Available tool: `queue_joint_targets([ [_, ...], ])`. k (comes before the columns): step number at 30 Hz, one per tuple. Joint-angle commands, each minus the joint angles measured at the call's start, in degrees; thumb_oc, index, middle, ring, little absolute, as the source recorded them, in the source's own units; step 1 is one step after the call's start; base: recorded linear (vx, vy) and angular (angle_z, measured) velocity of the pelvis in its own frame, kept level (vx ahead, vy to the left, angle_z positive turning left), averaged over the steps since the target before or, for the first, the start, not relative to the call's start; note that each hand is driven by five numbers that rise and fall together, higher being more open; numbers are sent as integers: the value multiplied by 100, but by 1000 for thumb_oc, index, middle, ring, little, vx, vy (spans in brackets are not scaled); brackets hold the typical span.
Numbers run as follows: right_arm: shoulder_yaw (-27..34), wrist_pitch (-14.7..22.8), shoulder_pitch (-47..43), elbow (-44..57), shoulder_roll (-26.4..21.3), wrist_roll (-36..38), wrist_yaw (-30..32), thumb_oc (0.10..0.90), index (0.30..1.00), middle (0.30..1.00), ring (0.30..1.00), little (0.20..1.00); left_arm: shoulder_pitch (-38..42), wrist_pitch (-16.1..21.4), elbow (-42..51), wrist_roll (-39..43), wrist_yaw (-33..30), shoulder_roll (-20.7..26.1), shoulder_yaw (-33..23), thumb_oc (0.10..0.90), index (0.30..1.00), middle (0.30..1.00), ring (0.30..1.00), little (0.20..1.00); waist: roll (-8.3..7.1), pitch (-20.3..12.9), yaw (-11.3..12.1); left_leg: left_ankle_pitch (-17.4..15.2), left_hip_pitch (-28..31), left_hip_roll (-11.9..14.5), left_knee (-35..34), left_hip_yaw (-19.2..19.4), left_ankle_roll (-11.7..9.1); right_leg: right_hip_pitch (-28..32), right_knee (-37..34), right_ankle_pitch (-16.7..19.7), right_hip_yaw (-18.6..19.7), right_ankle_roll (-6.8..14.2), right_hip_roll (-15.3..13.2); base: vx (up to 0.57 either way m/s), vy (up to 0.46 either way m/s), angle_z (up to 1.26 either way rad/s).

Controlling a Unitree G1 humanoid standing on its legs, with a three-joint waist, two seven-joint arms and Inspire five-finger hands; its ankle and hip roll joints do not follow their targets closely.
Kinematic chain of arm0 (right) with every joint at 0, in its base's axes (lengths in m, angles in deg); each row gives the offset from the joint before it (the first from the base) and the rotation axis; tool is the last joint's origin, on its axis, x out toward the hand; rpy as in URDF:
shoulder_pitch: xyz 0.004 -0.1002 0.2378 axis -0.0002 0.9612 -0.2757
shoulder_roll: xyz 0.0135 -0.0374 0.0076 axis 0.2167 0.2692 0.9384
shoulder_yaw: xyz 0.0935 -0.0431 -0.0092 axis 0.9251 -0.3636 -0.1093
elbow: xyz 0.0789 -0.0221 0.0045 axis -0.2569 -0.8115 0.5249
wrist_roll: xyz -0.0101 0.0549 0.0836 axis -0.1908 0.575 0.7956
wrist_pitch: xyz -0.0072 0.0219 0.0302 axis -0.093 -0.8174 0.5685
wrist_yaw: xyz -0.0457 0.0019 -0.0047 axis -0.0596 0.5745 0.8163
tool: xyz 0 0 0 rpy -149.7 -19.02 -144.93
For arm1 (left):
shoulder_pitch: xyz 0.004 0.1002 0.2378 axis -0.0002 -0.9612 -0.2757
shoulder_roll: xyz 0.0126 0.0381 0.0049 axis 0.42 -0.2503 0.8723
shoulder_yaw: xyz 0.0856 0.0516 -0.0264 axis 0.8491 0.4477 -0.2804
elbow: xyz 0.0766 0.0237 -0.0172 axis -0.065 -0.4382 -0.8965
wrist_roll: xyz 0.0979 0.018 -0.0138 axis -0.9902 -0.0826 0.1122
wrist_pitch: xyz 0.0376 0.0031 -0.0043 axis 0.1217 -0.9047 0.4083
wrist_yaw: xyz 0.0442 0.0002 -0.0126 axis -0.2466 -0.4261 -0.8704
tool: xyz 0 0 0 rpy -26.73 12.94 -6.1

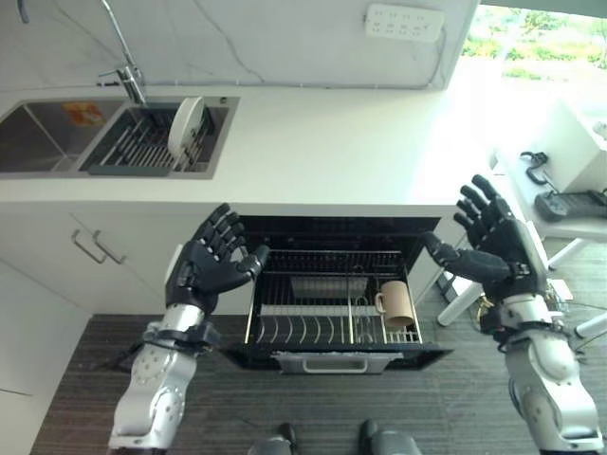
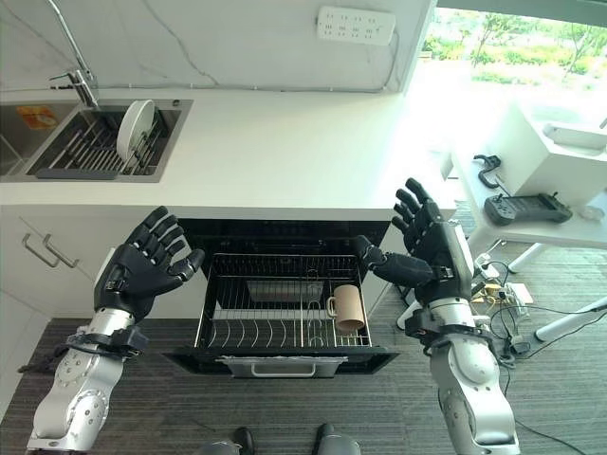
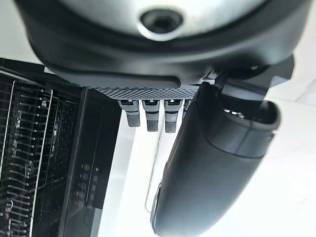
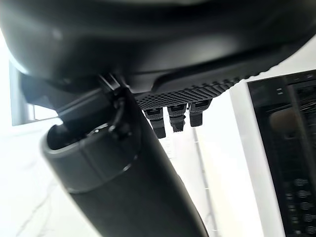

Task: Place the dishes in the dishwasher.

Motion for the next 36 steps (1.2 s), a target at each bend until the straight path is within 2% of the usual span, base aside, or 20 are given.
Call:
queue_joint_targets([
  [1,452,859,-459,711,-111,194,12,800,900,900,900,900,363,705,804,278,186,170,-335,800,900,900,900,900,-99,-266,-21,-712,-50,-212,365,-267,169,529,-143,-387,19,123,256,121,-259,3],
  [4,497,731,-469,827,-292,304,33,800,900,900,900,900,265,784,895,379,109,60,-325,800,900,900,900,900,-240,-278,-79,-585,260,-320,365,81,86,493,-143,-387,163,-38,174,148,-283,-7],
  [7,580,783,-472,833,-393,266,-20,800,900,900,900,900,224,858,932,435,93,-22,-329,800,900,900,900,900,-381,-145,-77,148,246,-278,645,351,-211,557,-143,-333,225,-142,60,49,-101,-6],
  [8,647,773,-543,843,-466,392,66,800,900,900,900,900,259,830,919,547,123,-69,-329,800,900,900,900,900,-387,-122,-109,393,97,48,565,398,-382,534,-143,-302,234,-98,18,66,210,6],
  [9,652,752,-720,820,-515,552,58,800,900,900,900,900,245,1039,863,563,112,-120,-291,800,900,900,900,900,-245,-160,-165,314,-43,612,365,334,-449,445,-143,-305,257,29,-17,157,534,22],
  [10,655,746,-801,787,-655,515,145,800,900,900,900,900,217,1241,869,673,-75,-150,-269,800,900,900,900,900,-62,-237,-190,537,-427,1227,365,-47,-676,404,-143,-364,328,84,-17,160,598,24],
  [12,681,699,-848,779,-771,583,216,800,900,900,900,900,232,1378,812,825,-147,-196,-249,800,900,900,900,900,5,-298,-226,675,-583,1494,365,-359,-825,371,-143,-369,398,124,-81,121,512,-1],
  [13,694,692,-907,758,-889,668,219,800,900,900,900,900,200,1544,743,892,-130,-269,-247,800,900,900,900,900,53,-343,-242,683,-617,1563,365,-742,-918,323,-143,-362,501,161,-145,139,590,-25],
  [15,635,626,-1059,753,-989,752,150,800,900,900,900,900,41,1792,755,877,-103,-403,-291,800,900,900,900,900,121,-374,-191,624,-501,1493,365,-1322,-980,274,-143,-351,781,215,-202,153,597,-44],
  [20,639,554,-1094,967,-937,498,282,800,900,900,900,900,128,1906,740,850,-174,-307,-482,800,900,900,900,900,167,-382,-358,-71,-66,1381,365,-654,-939,182,-143,-48,990,666,-777,77,558,-71],
  [23,997,596,-733,1058,-819,624,350,800,900,900,900,900,305,1671,644,883,-81,-185,-548,800,900,900,900,900,21,-385,-318,-320,-10,886,365,-660,-747,187,-143,476,953,826,-1297,78,498,33],
  [24,1169,721,-608,1030,-631,724,352,800,900,900,900,900,391,1551,641,851,3,-115,-616,800,900,900,900,900,-71,-379,-255,-451,36,615,365,-556,-616,74,-143,1218,667,832,-1685,31,526,34],
  [27,1042,845,-733,941,-307,674,268,800,900,900,900,900,392,1519,792,603,-86,-17,-710,800,900,900,900,900,-100,-324,34,-653,116,389,365,-185,-359,242,-143,1624,-384,817,-2011,-39,470,-18],
  [28,941,852,-793,922,-230,621,292,800,900,900,900,900,391,1494,835,602,-133,7,-699,800,900,900,900,900,-69,-320,113,-729,138,336,365,-107,-281,366,-143,1481,-613,782,-1893,-48,509,-62],
  [29,743,866,-891,860,-166,507,350,800,900,900,900,900,412,1539,826,572,-207,15,-627,800,900,900,900,900,-2,-315,197,-773,140,233,365,-126,-151,572,-143,1309,-853,643,-1504,-34,538,-58],
  [32,513,989,-923,878,-206,159,359,800,900,900,900,900,477,1512,826,453,-329,-51,-458,800,900,900,900,900,58,-311,208,-792,72,41,365,-316,85,719,-143,884,-912,401,-509,-27,298,0],
  [33,551,1005,-902,893,-282,250,333,800,900,900,900,900,506,1455,786,483,-320,-78,-411,800,900,900,900,900,25,-315,116,-750,21,-84,365,-426,141,647,-143,666,-612,316,-47,-13,119,91],
  [34,670,1017,-836,844,-360,317,306,800,900,900,900,900,610,1364,673,443,-184,-144,-290,800,900,900,900,900,-91,-378,-67,-718,-52,-438,365,-733,209,416,-143,300,84,172,566,28,17,139],
  [35,746,1076,-736,818,-373,424,178,800,900,900,900,900,605,1379,635,300,-132,-194,-188,800,900,900,900,900,-120,-399,-183,-744,-60,-600,365,-872,253,173,-143,410,267,204,591,50,-63,181],
  [36,800,1116,-680,792,-365,532,140,800,900,900,900,900,563,1353,666,300,-66,-215,-191,800,900,900,900,900,-72,-382,-206,-757,-67,-566,365,-895,242,133,-143,191,274,139,623,39,-104,238],
])
